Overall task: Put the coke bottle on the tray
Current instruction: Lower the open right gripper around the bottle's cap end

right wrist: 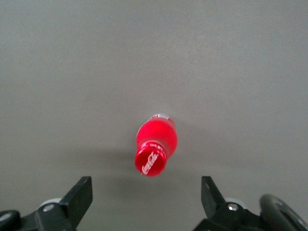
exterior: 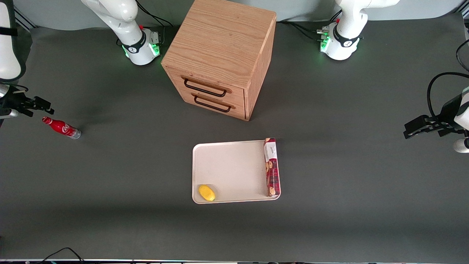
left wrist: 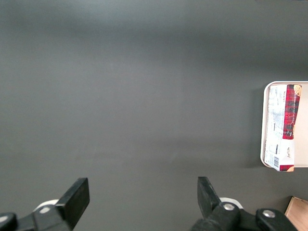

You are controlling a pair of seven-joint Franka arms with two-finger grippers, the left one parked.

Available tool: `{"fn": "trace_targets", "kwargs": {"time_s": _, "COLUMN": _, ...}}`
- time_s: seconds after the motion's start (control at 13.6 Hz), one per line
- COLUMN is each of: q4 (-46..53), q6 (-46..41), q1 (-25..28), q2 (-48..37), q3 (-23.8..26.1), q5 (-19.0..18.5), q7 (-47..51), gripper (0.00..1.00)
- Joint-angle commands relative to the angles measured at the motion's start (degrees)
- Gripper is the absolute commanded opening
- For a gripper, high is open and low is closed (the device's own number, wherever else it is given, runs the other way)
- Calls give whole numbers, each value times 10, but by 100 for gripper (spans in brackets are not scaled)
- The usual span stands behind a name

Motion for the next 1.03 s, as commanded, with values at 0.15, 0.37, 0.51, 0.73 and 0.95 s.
{"fn": "trace_targets", "kwargs": {"time_s": 0.15, "q4": 22, "q6": 31, "q1": -7, "q2": 42, "q3": 8, "q5": 18, "q7": -22, "gripper": 100}}
{"fn": "trace_targets", "kwargs": {"time_s": 0.37, "q4": 24, "q6": 37, "q1": -7, "q2": 53, "q3": 8, "q5": 19, "q7": -22, "gripper": 100}}
{"fn": "trace_targets", "kwargs": {"time_s": 0.51, "q4": 24, "q6": 47, "q1": -6, "q2": 58, "q3": 8, "q5": 19, "q7": -21, "gripper": 100}}
{"fn": "trace_targets", "kwargs": {"time_s": 0.73, "q4": 24, "q6": 46, "q1": -6, "q2": 62, "q3": 8, "q5": 20, "q7": -21, "gripper": 100}}
{"fn": "trace_targets", "kwargs": {"time_s": 0.95, "q4": 23, "q6": 46, "q1": -8, "q2": 65, "q3": 8, "q5": 20, "q7": -21, "gripper": 100}}
